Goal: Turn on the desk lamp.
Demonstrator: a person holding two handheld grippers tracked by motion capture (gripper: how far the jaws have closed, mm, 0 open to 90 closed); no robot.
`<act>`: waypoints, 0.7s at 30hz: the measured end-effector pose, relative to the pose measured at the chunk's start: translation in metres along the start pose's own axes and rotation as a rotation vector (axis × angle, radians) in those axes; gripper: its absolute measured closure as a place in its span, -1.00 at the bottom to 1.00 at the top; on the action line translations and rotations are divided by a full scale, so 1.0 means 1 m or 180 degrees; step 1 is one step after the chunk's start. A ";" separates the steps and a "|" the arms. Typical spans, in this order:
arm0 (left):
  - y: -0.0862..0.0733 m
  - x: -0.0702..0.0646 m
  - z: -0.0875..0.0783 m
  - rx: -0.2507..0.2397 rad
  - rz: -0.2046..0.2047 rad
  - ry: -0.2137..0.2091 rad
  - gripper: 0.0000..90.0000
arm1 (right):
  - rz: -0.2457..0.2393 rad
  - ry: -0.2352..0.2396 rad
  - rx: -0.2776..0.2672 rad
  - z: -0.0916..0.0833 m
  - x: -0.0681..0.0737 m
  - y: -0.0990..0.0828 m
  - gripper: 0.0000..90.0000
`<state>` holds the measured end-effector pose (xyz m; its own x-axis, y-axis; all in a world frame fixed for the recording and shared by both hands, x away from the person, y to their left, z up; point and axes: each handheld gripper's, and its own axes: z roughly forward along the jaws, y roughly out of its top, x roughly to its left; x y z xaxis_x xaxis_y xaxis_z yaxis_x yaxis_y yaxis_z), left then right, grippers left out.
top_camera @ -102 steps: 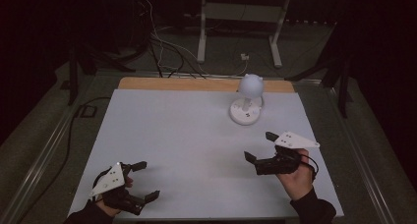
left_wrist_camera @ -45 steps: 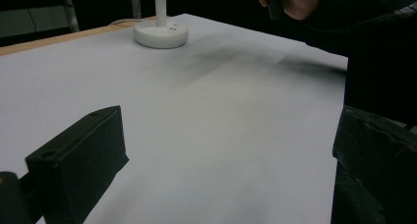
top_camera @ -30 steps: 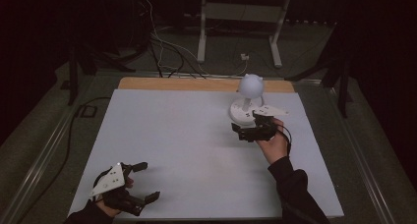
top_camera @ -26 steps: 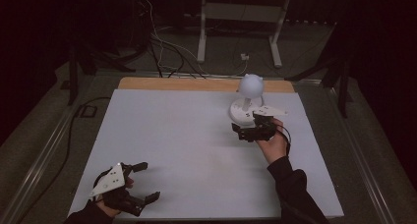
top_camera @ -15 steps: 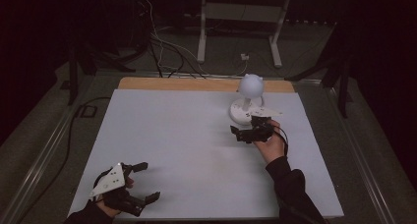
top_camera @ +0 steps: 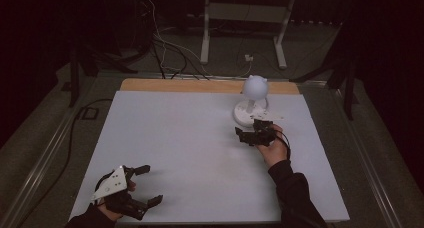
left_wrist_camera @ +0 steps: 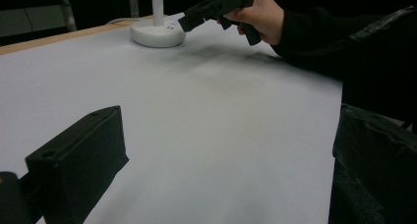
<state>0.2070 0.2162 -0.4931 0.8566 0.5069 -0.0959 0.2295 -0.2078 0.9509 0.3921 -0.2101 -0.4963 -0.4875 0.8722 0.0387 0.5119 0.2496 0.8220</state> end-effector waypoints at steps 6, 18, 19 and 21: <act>0.000 0.000 -0.001 -0.0010 -0.0009 0.0006 -0.99 | 0.0010 -0.0104 0.0010 0.002 0.001 -0.002 -0.32; 0.000 0.000 0.000 -0.0005 -0.0017 0.0012 -0.99 | 0.0049 -0.0311 0.0041 0.002 -0.001 0.000 0.44; 0.000 0.000 0.000 -0.0002 -0.0016 0.0010 -0.99 | 0.0043 -0.0318 0.0042 0.003 -0.002 0.000 0.47; 0.000 0.001 0.000 -0.0002 -0.0018 0.0010 -0.99 | 0.0062 -0.0335 0.0049 0.003 -0.002 0.000 0.52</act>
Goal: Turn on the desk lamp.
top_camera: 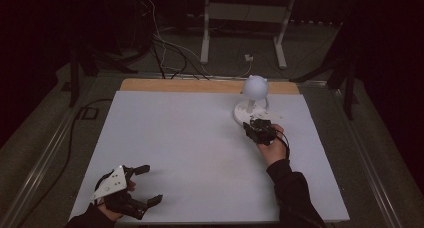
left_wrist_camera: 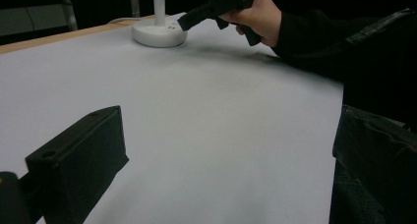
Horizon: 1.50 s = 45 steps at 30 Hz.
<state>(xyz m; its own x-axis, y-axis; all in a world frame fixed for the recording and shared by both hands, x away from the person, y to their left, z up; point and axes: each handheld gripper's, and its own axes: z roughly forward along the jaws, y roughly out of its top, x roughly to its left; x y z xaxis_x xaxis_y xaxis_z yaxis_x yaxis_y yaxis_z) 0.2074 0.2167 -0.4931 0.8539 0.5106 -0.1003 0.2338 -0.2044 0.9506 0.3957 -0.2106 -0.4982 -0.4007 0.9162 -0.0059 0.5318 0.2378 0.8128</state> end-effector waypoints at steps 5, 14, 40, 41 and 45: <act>0.000 0.000 0.000 -0.0001 -0.0003 -0.0003 -0.99 | 0.0023 -0.0060 0.0036 0.001 0.000 0.001 0.83; 0.000 0.000 0.000 0.0001 -0.0008 -0.0008 -0.99 | -0.0039 -0.0096 0.0076 0.005 0.000 0.005 1.00; 0.000 0.001 0.000 -0.0017 -0.0039 -0.0018 -0.99 | -0.0017 -0.0203 0.0038 0.029 0.000 0.018 1.00; 0.000 0.001 0.000 -0.0020 -0.0042 -0.0019 -0.99 | -0.0018 -0.0214 0.0032 0.030 0.000 0.018 1.00; 0.000 0.001 0.000 -0.0018 -0.0043 -0.0026 -0.99 | -0.0013 -0.0234 0.0005 0.032 -0.001 0.018 1.00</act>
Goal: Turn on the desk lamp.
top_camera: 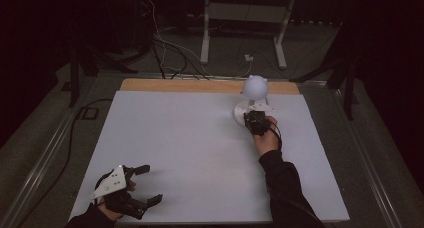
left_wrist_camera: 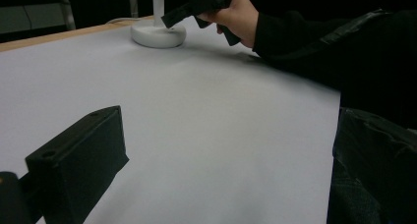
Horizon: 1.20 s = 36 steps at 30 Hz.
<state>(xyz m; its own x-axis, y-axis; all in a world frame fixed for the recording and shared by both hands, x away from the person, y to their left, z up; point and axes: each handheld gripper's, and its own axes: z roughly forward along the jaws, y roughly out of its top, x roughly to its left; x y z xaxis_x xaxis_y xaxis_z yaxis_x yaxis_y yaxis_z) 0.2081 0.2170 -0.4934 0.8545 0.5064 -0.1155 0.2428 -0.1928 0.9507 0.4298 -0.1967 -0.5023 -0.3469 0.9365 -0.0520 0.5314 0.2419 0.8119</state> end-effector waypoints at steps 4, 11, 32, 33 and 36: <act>0.000 0.000 0.000 0.0001 -0.0006 -0.0002 -0.99 | -0.0004 -0.0060 -0.0034 0.003 0.000 -0.001 1.00; 0.000 0.000 0.000 -0.0005 -0.0011 -0.0005 -0.99 | -0.0042 -0.0079 -0.0045 0.007 0.003 0.000 1.00; 0.000 0.000 0.000 -0.0021 -0.0027 -0.0009 -0.99 | -0.0015 -0.0076 0.0003 0.014 0.002 0.000 1.00; 0.000 0.000 0.000 -0.0020 -0.0028 -0.0010 -0.99 | -0.0016 -0.0077 0.0008 0.014 0.002 0.000 1.00; 0.000 0.000 0.000 -0.0018 -0.0025 -0.0011 -0.99 | -0.0021 -0.0069 0.0018 0.014 0.001 0.001 1.00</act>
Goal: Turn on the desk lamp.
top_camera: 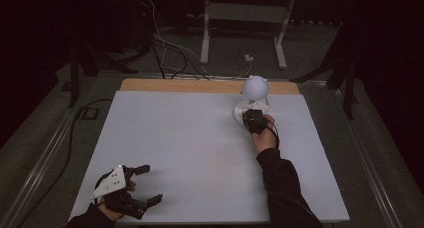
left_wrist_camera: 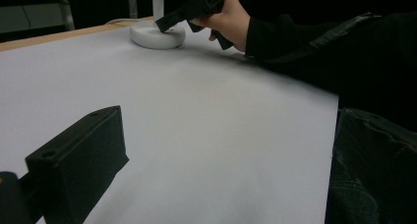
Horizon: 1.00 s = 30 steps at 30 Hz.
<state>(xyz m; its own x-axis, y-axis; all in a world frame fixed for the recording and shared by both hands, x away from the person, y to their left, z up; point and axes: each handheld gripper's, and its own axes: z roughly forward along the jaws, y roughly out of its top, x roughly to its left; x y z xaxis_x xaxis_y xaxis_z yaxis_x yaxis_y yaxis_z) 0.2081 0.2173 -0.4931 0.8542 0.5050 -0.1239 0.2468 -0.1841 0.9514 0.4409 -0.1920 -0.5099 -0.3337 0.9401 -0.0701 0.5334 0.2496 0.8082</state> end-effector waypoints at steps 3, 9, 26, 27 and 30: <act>0.000 0.000 0.000 0.0000 0.0001 -0.0001 -0.99 | -0.0001 0.0013 0.0010 0.000 0.000 0.000 1.00; 0.000 0.000 0.000 0.0003 0.0005 -0.0004 -0.99 | -0.0006 0.0049 -0.0047 0.001 0.002 -0.002 1.00; 0.000 0.000 -0.001 -0.0014 0.0002 -0.0003 -0.99 | -0.0090 0.0196 -0.0319 -0.022 0.006 0.011 0.61; 0.000 0.000 -0.001 -0.0018 -0.0001 -0.0002 -0.99 | -0.0103 0.0229 -0.0350 -0.024 0.006 0.011 0.53; 0.001 0.000 -0.001 -0.0020 0.0002 -0.0001 -0.99 | -0.0145 0.0355 -0.0412 -0.028 0.007 0.012 0.30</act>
<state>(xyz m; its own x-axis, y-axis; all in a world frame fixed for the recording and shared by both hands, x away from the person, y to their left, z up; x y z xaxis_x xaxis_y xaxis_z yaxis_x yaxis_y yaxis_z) 0.2080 0.2182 -0.4923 0.8545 0.5046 -0.1233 0.2433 -0.1791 0.9533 0.4233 -0.1893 -0.4843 -0.4432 0.8951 -0.0487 0.4138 0.2525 0.8747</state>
